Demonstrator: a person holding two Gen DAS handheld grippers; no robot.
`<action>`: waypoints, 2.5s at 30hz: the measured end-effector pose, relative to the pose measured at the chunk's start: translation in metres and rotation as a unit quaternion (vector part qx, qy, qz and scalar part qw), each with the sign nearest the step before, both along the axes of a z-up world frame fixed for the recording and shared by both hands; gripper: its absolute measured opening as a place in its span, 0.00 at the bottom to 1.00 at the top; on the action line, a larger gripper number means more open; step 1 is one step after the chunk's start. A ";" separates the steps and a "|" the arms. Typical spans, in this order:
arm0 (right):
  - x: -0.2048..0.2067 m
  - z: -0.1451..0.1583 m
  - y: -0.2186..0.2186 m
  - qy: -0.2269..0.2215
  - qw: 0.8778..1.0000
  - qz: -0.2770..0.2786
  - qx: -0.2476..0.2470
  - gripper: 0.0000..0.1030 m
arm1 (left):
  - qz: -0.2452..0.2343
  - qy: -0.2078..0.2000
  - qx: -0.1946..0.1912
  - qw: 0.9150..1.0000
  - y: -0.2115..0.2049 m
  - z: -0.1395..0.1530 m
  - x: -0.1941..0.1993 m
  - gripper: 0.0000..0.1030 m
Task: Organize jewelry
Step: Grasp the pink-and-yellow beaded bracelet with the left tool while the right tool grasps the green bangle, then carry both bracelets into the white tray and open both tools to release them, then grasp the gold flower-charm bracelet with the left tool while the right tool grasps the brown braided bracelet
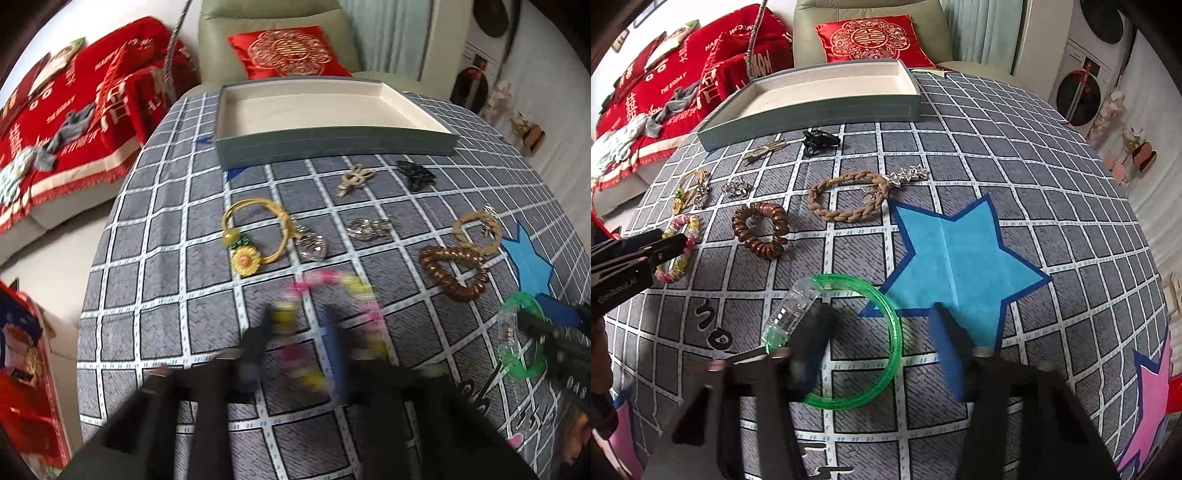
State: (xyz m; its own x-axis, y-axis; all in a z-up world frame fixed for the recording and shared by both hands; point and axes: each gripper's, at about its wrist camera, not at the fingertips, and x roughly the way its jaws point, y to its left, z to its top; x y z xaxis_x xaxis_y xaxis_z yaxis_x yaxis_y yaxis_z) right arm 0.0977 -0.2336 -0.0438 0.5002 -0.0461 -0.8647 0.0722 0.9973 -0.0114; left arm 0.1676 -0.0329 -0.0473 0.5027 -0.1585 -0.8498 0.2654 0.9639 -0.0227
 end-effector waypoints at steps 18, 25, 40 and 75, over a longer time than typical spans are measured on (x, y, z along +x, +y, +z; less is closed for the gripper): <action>0.038 0.084 -0.028 -0.058 0.993 0.010 0.099 0.07 | -0.023 -0.047 -0.103 0.993 0.002 0.107 0.015 0.23; 0.111 0.124 -0.028 -0.069 0.992 0.017 0.101 0.07 | -0.004 -0.052 -0.121 0.991 -0.004 0.143 0.082 0.23; 0.293 0.072 -0.030 -0.034 0.996 -0.013 0.079 0.07 | 0.049 -0.015 -0.049 0.997 -0.023 0.052 0.252 0.23; 0.278 0.053 -0.053 -0.054 0.987 -0.051 0.145 0.62 | 0.045 -0.077 0.041 0.995 -0.046 0.030 0.253 1.00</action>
